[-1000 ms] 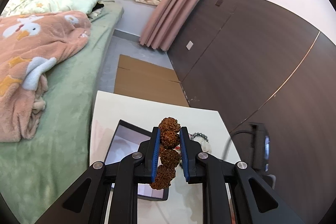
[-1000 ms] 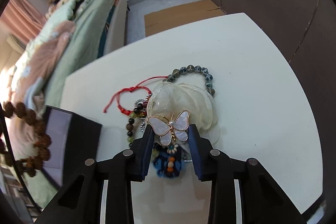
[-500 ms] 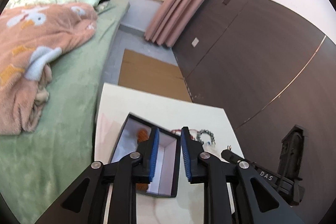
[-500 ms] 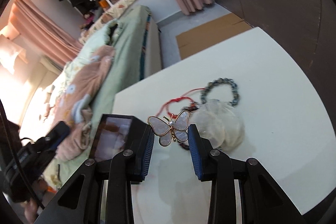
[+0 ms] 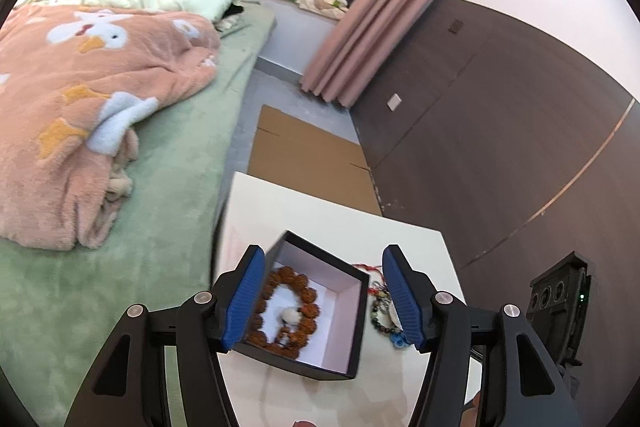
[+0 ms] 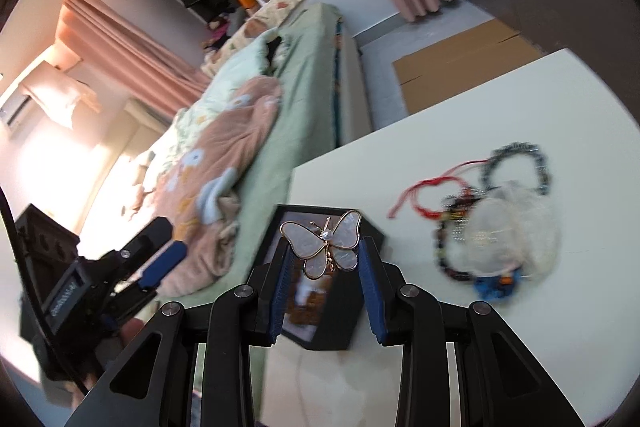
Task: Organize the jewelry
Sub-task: 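Move the left gripper back over the pile and open it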
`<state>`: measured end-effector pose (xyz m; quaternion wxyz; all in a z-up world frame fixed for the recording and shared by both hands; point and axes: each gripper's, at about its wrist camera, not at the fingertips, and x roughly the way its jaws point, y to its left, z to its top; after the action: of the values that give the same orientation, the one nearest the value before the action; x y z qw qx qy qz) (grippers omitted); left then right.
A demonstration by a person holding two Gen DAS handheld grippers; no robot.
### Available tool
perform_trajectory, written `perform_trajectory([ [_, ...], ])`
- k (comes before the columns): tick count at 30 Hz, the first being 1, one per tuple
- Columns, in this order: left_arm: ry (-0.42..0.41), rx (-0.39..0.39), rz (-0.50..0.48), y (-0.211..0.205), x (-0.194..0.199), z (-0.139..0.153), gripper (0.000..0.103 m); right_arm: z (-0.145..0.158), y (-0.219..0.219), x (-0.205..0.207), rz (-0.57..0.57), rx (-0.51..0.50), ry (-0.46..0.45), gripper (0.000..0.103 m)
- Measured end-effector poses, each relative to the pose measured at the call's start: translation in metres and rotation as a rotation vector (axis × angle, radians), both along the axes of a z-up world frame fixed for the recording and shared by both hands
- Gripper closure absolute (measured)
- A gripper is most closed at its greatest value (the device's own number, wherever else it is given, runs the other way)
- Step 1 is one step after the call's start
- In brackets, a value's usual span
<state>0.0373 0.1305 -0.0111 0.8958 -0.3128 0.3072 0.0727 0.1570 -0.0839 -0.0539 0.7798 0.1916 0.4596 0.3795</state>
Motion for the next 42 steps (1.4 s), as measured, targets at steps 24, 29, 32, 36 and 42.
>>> perform_trajectory([
  [24, 0.017, 0.039, -0.103, -0.037, 0.016, -0.004, 0.041, -0.007, -0.05, 0.023, -0.141, 0.022, 0.078, 0.022],
  [29, 0.018, 0.064, -0.163, -0.064, 0.023, -0.004, 0.041, -0.017, -0.081, 0.031, -0.23, -0.005, 0.128, 0.022],
  [32, 0.019, 0.083, -0.187, -0.078, 0.029, -0.005, 0.041, -0.021, -0.094, 0.034, -0.272, -0.036, 0.144, 0.022],
  [36, 0.023, 0.096, -0.216, -0.095, 0.037, -0.008, 0.041, -0.025, -0.108, 0.035, -0.302, -0.06, 0.17, 0.022],
  [42, 0.044, 0.1, -0.266, -0.121, 0.052, -0.018, 0.041, -0.033, -0.135, 0.032, -0.337, -0.057, 0.221, 0.022],
])
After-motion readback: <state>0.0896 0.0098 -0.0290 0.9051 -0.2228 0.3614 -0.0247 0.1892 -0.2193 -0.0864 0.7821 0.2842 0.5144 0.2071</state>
